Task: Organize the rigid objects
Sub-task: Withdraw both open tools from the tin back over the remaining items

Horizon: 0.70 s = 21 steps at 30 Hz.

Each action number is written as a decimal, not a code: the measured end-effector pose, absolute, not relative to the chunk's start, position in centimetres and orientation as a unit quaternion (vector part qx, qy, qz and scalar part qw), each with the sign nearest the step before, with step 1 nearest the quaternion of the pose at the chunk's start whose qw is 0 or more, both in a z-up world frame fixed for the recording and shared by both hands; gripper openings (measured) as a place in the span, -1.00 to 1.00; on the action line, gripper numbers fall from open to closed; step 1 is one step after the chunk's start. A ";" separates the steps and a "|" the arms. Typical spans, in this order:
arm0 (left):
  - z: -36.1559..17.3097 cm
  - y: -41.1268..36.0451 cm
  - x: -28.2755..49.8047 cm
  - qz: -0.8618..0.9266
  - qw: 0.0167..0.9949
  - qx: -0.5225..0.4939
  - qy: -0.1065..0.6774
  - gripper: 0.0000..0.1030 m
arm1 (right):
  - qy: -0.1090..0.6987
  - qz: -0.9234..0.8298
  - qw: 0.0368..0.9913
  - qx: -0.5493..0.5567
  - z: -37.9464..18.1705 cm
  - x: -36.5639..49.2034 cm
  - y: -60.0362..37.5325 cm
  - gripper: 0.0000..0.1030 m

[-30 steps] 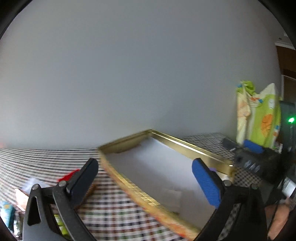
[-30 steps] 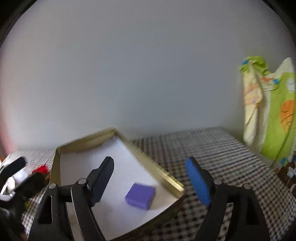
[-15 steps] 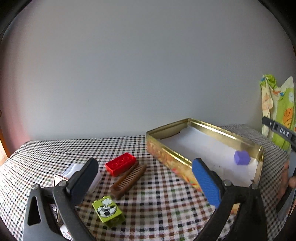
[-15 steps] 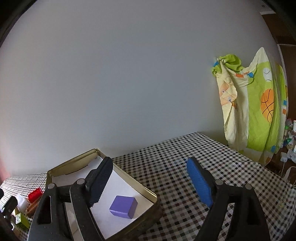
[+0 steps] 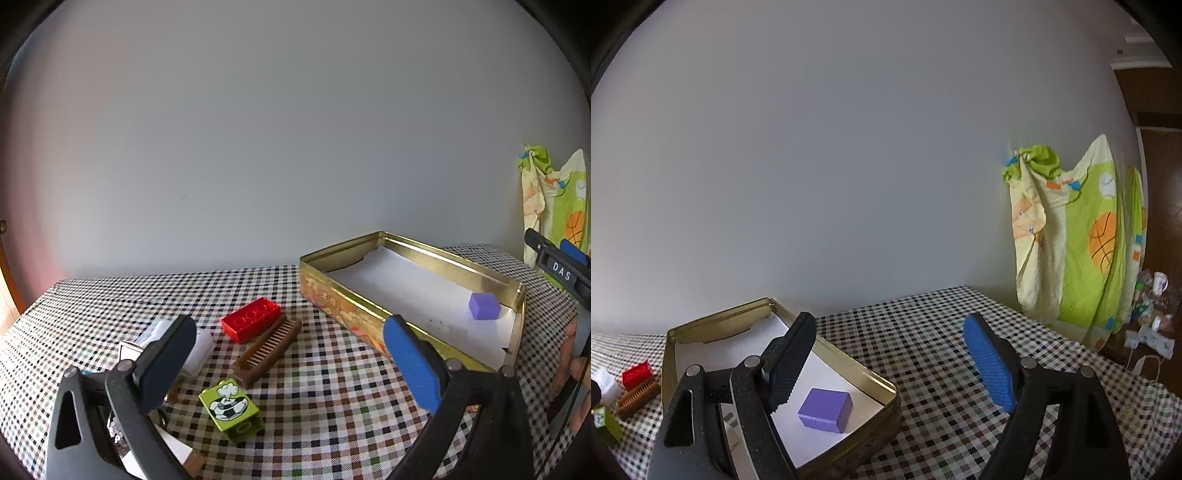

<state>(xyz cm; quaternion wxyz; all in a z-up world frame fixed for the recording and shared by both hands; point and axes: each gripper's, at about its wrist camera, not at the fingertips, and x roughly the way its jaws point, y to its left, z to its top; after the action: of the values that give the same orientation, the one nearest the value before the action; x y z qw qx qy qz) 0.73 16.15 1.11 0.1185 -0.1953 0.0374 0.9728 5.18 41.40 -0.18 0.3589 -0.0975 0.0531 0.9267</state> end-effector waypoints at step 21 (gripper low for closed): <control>0.9 12.2 1.7 0.971 0.123 -0.203 0.034 0.99 | 0.060 0.934 0.342 -0.086 -0.2 6.6 35.4 0.63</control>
<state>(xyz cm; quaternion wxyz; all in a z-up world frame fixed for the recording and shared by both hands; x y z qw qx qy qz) 1.74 12.24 0.88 0.1232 -0.2032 0.0337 0.9708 6.57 35.37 -0.25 0.3419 -0.0863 0.0600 0.9338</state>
